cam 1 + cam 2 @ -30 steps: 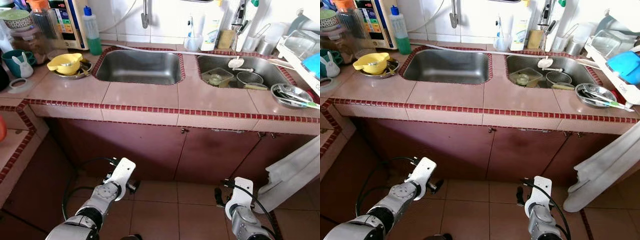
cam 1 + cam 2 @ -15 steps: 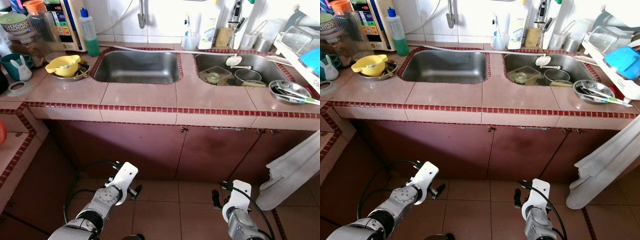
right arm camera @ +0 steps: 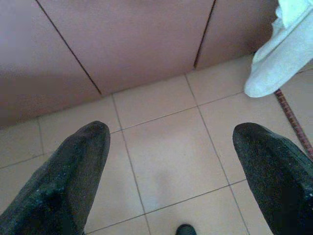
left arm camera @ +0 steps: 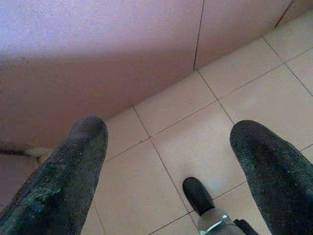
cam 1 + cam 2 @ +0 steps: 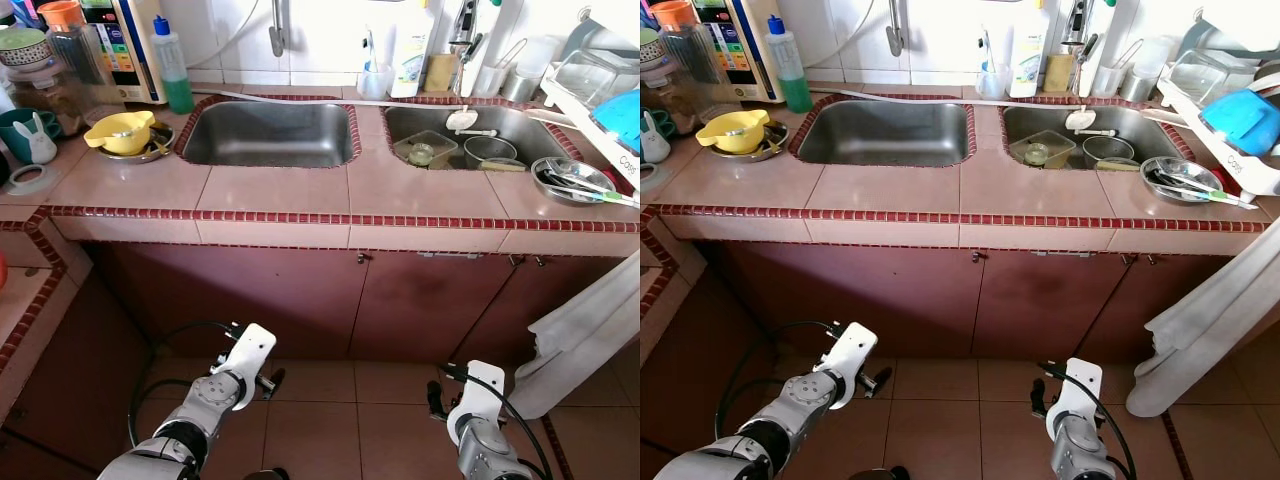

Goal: Kitchen organization

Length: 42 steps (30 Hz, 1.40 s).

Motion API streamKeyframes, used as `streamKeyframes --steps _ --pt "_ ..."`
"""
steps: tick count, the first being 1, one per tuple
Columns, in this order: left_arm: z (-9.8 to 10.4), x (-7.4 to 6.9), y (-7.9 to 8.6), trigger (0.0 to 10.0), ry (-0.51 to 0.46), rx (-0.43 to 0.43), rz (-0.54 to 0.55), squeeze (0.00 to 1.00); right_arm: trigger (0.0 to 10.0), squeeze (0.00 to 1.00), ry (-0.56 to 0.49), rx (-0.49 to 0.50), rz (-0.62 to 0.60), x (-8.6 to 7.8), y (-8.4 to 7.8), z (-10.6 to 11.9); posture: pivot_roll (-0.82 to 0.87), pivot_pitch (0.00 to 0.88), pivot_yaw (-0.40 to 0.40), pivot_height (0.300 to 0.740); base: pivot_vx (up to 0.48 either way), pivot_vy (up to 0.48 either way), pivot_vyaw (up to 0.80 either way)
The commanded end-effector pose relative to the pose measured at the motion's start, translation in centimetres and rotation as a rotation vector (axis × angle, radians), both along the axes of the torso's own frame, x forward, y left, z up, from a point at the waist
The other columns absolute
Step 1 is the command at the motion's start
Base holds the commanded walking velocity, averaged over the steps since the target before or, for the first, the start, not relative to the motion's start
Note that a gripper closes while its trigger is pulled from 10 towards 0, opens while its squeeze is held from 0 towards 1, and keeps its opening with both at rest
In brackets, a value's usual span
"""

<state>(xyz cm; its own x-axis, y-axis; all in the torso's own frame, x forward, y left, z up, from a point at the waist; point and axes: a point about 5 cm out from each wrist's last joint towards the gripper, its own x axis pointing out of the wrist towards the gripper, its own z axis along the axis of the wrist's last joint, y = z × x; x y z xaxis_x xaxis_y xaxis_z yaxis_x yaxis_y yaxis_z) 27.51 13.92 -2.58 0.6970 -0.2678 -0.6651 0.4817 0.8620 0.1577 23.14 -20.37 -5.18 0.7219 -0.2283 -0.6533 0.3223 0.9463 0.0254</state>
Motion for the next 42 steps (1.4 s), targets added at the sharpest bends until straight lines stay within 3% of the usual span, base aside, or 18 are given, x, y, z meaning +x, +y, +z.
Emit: streamKeyframes --steps 1,5,10,21,27,31,36,42 --pt "0.3 0.4 -0.2 10.0 -0.009 -0.007 -0.008 0.0 10.0 0.0 0.003 -0.003 -0.023 -0.2 -0.5 0.0 0.17 0.0 0.008 0.74 0.0 0.0 0.0" --pt "0.2 0.2 -0.8 10.0 -0.002 -0.01 -0.036 0.0 10.0 0.0 0.022 -0.017 -0.053 -1.3 -1.3 -0.5 0.14 0.0 0.017 0.74 0.0 0.0 0.0" --pt "-0.7 -1.0 -1.8 10.0 0.04 0.003 -0.108 0.0 10.0 0.0 0.059 -0.039 -0.111 -3.8 -2.6 -1.5 0.07 0.0 0.061 0.74 0.0 0.0 0.0" --pt "-0.6 -1.2 -4.0 10.0 0.053 0.015 -0.245 0.0 10.0 0.0 0.045 -0.052 -0.19 -5.5 -2.9 -2.1 -0.07 0.0 0.175 0.74 0.0 0.0 0.0" --pt "-0.5 -1.3 -5.5 10.0 0.049 0.02 -0.306 0.0 10.0 0.0 0.073 -0.095 -0.205 -7.9 -3.5 -2.7 -0.14 0.0 0.212 0.74 0.0 0.0 0.0" --pt "-0.7 -1.7 -6.5 10.0 0.052 0.011 -0.319 0.0 10.0 0.0 0.089 -0.106 -0.246 -9.2 -4.8 -2.9 -0.16 0.0 0.213 0.74 0.0 0.0 0.0" --pt "-1.1 -2.2 -6.3 10.0 0.064 0.03 -0.313 0.0 10.0 0.0 0.083 -0.134 -0.231 -8.9 -5.5 -2.5 -0.17 0.0 0.2 0.74 0.0 0.0 0.0" --pt "-1.5 -2.3 -5.1 10.0 0.07 0.048 -0.233 0.0 10.0 0.0 0.066 -0.131 -0.162 -7.9 -5.6 -2.2 -0.17 0.0 0.191 0.74 0.0 0.0 0.0"
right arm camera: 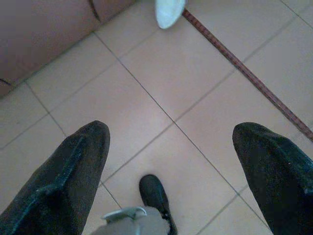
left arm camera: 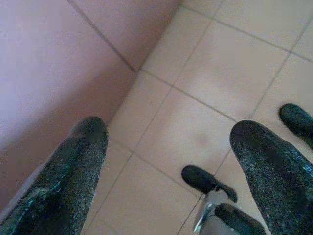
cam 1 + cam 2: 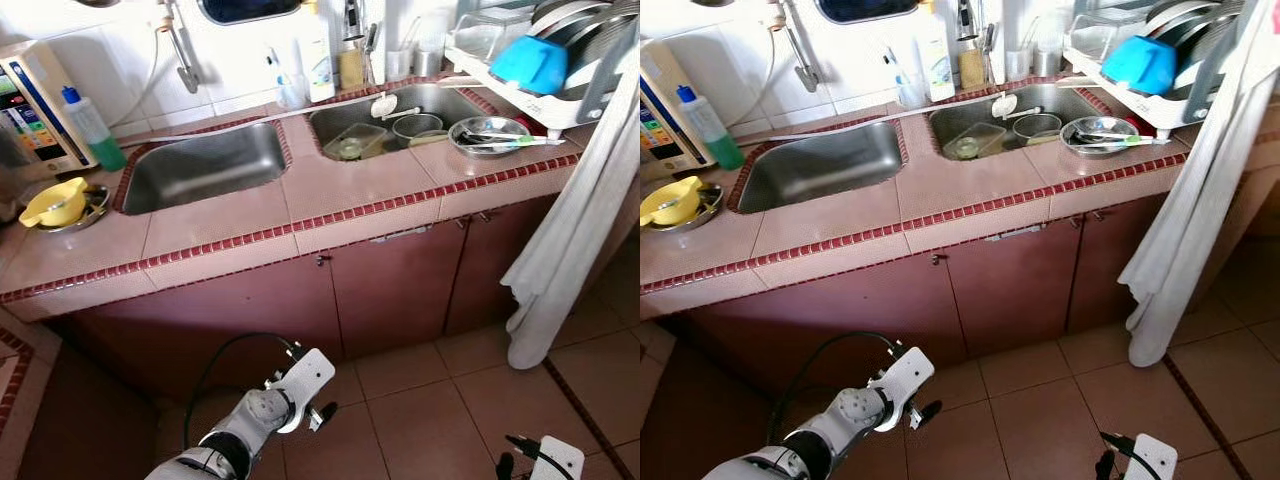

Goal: Kitchen organization

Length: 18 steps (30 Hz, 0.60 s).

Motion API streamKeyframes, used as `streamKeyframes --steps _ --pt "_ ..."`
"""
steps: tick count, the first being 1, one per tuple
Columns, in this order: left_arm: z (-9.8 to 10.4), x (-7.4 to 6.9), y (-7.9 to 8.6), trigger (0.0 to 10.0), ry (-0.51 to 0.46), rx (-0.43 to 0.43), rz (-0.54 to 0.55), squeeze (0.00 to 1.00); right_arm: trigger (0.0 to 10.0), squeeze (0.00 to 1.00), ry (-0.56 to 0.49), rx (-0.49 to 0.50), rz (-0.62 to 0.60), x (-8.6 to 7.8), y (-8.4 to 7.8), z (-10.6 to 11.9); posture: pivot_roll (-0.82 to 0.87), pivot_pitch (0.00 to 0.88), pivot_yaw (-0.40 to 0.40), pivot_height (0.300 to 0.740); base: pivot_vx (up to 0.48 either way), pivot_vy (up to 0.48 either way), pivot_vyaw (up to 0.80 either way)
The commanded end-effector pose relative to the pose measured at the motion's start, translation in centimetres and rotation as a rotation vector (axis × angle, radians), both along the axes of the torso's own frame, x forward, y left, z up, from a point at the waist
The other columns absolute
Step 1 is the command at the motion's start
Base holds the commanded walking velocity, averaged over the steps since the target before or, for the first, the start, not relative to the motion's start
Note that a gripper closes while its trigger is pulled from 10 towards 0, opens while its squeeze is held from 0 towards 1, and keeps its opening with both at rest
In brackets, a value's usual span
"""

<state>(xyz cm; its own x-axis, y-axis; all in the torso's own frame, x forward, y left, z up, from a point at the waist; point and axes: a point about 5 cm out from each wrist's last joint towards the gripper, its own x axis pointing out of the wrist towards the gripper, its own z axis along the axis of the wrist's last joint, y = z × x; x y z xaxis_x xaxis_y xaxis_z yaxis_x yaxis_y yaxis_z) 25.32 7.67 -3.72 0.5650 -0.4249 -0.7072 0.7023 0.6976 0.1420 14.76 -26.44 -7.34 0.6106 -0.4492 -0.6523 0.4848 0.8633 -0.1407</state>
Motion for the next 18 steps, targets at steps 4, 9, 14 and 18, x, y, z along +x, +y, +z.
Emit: streamKeyframes --steps 4,9,14,18 --pt "-0.6 -0.1 2.4 10.0 0.02 0.023 0.147 0.0 10.0 0.0 0.015 0.083 0.108 0.9 1.9 -0.4 -0.16 0.0 0.17 0.74 0.0 0.0 0.0" --pt "-1.0 -0.4 3.7 10.0 0.029 0.051 0.242 0.0 10.0 0.0 0.04 0.15 0.249 2.0 4.2 -0.7 -0.14 0.0 0.155 0.74 0.0 0.0 0.0" --pt "-1.6 -1.2 3.8 10.0 0.072 0.057 0.254 0.0 10.0 0.0 0.046 0.152 0.309 3.0 5.1 -0.5 -0.13 0.0 0.146 0.74 0.0 0.0 0.0" --pt "-2.8 -2.8 4.0 10.0 0.155 0.136 0.22 0.0 10.0 0.0 0.044 0.189 0.341 3.9 6.2 -0.3 -0.12 0.0 0.138 0.74 0.0 0.0 0.0"
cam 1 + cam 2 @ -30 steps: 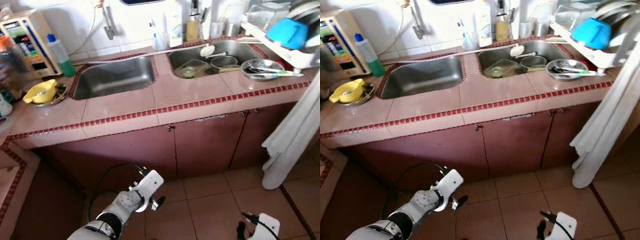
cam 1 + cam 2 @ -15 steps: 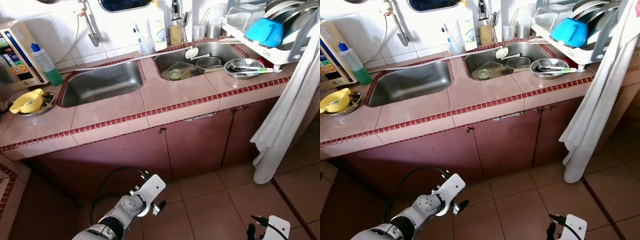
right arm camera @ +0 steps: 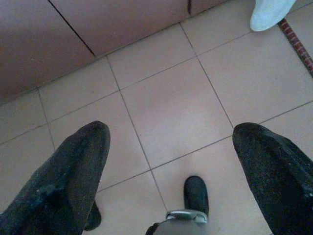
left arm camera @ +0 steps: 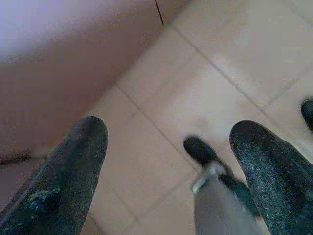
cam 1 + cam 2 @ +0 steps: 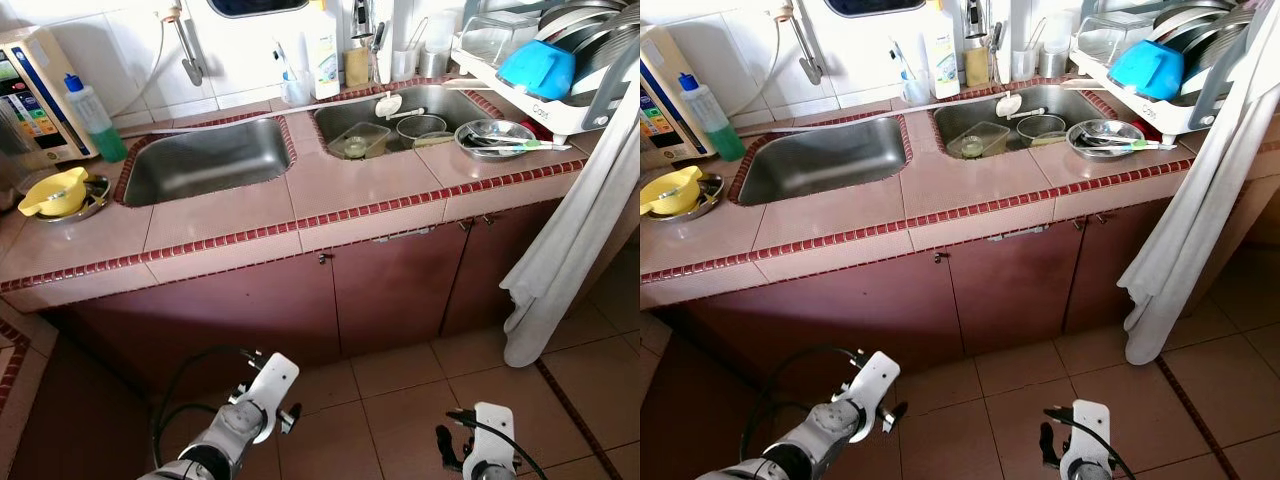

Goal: Kitchen organization

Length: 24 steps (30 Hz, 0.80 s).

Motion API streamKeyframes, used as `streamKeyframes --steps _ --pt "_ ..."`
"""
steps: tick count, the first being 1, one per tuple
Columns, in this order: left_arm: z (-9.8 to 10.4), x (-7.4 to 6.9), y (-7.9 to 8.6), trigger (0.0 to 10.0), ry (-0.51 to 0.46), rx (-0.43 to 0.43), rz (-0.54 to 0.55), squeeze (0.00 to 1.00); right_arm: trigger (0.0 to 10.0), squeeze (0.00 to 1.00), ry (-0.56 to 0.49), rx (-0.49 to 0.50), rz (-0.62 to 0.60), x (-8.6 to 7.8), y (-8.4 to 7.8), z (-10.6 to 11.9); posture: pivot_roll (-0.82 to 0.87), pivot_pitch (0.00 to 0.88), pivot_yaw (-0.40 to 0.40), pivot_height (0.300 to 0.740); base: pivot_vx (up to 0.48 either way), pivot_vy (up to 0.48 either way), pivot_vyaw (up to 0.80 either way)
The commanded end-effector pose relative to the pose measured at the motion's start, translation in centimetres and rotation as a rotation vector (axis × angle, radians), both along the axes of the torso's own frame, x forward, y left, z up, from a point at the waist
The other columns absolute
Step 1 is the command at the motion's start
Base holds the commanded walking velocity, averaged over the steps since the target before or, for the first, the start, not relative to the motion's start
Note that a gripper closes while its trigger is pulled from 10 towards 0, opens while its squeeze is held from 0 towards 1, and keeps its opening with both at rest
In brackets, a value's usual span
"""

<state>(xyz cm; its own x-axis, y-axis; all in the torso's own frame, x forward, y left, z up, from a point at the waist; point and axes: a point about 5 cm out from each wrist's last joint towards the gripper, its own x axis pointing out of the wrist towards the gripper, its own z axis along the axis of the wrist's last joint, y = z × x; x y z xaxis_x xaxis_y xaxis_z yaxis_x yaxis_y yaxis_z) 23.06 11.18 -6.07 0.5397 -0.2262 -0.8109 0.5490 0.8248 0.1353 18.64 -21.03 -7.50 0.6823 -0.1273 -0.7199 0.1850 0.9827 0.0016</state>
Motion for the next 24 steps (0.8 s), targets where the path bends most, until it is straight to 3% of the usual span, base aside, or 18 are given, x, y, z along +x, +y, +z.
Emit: streamKeyframes --steps 1,8,11,18,20,22,23,24 --pt "-0.6 -0.9 0.6 10.0 0.05 0.036 -0.001 0.0 10.0 0.0 0.02 0.022 0.04 0.1 1.0 -0.2 -0.12 0.0 0.138 0.74 0.0 0.0 0.0" --pt "-0.4 -0.4 1.0 10.0 0.024 0.034 0.015 0.0 10.0 0.0 0.039 0.026 0.065 -0.1 1.8 -0.4 -0.11 0.0 0.138 0.74 0.0 0.0 0.0" --pt "-0.3 -0.3 1.6 10.0 0.021 0.025 0.069 0.0 10.0 0.0 0.053 0.016 0.041 -0.6 1.1 -0.6 -0.12 0.0 0.143 0.74 0.0 0.0 0.0" --pt "-0.4 -0.4 1.8 10.0 0.005 0.042 0.052 0.0 10.0 0.0 0.069 0.007 0.036 -1.2 0.9 -0.9 -0.11 0.0 0.144 0.74 0.0 0.0 0.0" --pt "-0.3 -0.3 2.0 10.0 -0.013 -0.01 0.154 0.0 10.0 0.0 0.079 0.002 0.029 -1.6 0.8 -1.0 -0.11 0.0 0.142 0.74 0.0 0.0 0.0" --pt "-0.2 -0.2 2.0 10.0 -0.02 -0.034 0.175 0.0 10.0 0.0 0.077 0.002 0.022 -1.7 0.7 -1.0 -0.11 0.0 0.141 0.74 0.0 0.0 0.0" --pt "0.0 0.0 1.9 10.0 -0.021 -0.13 0.253 0.0 10.0 0.0 0.071 0.013 0.001 -1.7 0.6 -1.0 -0.1 0.0 0.139 0.74 0.0 0.0 0.0" --pt "0.0 0.0 1.9 10.0 -0.021 -0.13 0.253 0.0 10.0 0.0 0.071 0.013 0.001 -1.7 0.6 -1.0 -0.1 0.0 0.139 0.74 0.0 0.0 0.0"
